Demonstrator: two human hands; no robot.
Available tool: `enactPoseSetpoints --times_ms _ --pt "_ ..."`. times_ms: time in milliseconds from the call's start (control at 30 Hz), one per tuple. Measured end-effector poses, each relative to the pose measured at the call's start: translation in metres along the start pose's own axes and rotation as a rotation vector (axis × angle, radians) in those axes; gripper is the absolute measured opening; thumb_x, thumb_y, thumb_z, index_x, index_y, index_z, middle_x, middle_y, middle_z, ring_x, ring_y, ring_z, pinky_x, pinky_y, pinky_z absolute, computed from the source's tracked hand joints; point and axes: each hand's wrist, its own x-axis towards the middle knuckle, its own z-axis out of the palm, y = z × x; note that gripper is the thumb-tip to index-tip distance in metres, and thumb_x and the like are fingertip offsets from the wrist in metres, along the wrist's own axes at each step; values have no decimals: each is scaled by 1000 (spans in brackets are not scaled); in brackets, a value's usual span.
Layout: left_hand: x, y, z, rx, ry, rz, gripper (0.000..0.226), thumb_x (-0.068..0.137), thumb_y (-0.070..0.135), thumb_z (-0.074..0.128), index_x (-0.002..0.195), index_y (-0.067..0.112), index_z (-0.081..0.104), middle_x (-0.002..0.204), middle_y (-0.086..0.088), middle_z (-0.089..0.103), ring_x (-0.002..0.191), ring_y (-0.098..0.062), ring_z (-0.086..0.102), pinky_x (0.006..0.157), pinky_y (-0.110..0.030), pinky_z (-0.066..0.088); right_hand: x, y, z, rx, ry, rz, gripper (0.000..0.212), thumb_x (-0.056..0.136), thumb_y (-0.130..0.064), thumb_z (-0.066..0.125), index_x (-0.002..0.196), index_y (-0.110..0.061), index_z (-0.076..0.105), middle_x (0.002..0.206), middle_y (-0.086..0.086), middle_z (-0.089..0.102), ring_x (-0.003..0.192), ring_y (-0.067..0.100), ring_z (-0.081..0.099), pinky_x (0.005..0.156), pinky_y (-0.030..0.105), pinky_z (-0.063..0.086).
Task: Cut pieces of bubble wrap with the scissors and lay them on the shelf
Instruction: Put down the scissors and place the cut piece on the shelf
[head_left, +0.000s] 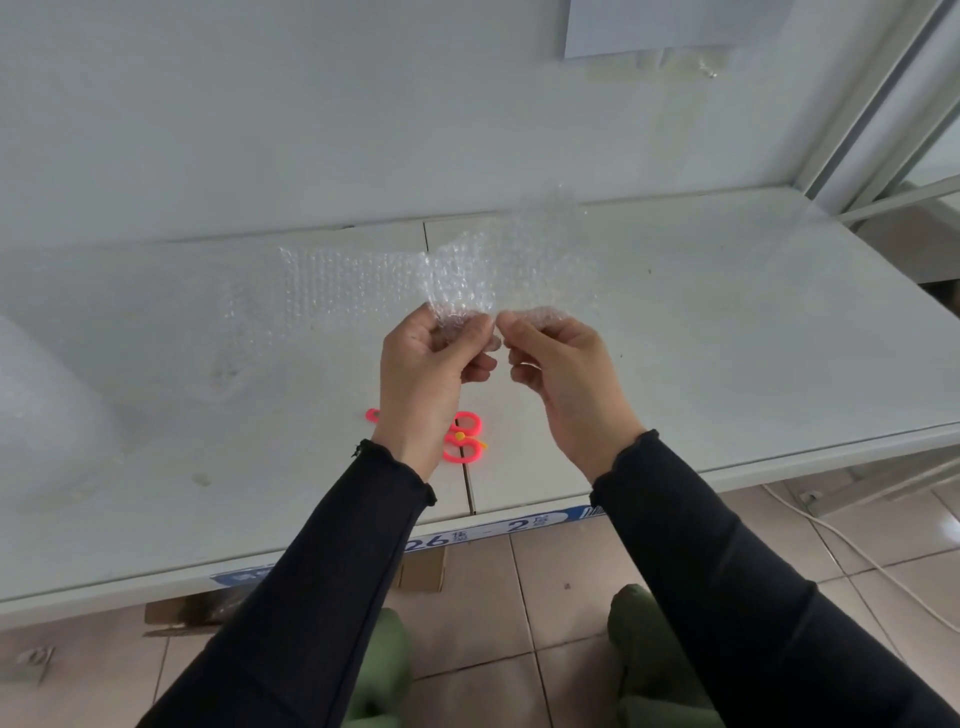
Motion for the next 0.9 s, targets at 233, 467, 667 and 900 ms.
enactPoseSetpoints --times_ms 233,467,667,900 --pt "7 -4 -4 -37 -7 -66 10 92 14 71 95 5 68 79 -10 73 62 -10 65 61 -20 54 6 -11 -20 91 166 -47 11 93 -20 70 95 -10 65 80 1 67 71 10 61 62 23 50" --pt "13 -8 11 -121 -83 -150 27 95 9 65 121 6 62 92 -10 74 81 -18 71 85 -34 60 12 -13 -51 -59 243 -194 16 94 -5 65 106 -8 55 81 9 63 69 15 61 69 27 54" --pt "27 -32 63 108 -192 -5 60 97 2 57 147 35 48 119 -1 67 71 -17 69 91 -33 59 18 -15 -111 -468 327 -286 43 95 -8 57 128 -34 60 96 1 66 69 13 59 73 28 60" --pt "35 -66 135 387 -347 28 51 98 13 55 148 21 48 142 0 56 97 -19 66 96 -18 50 29 -7 -181 -793 476 -232 34 98 -12 55 128 -23 65 116 -4 67 81 17 65 84 38 56"
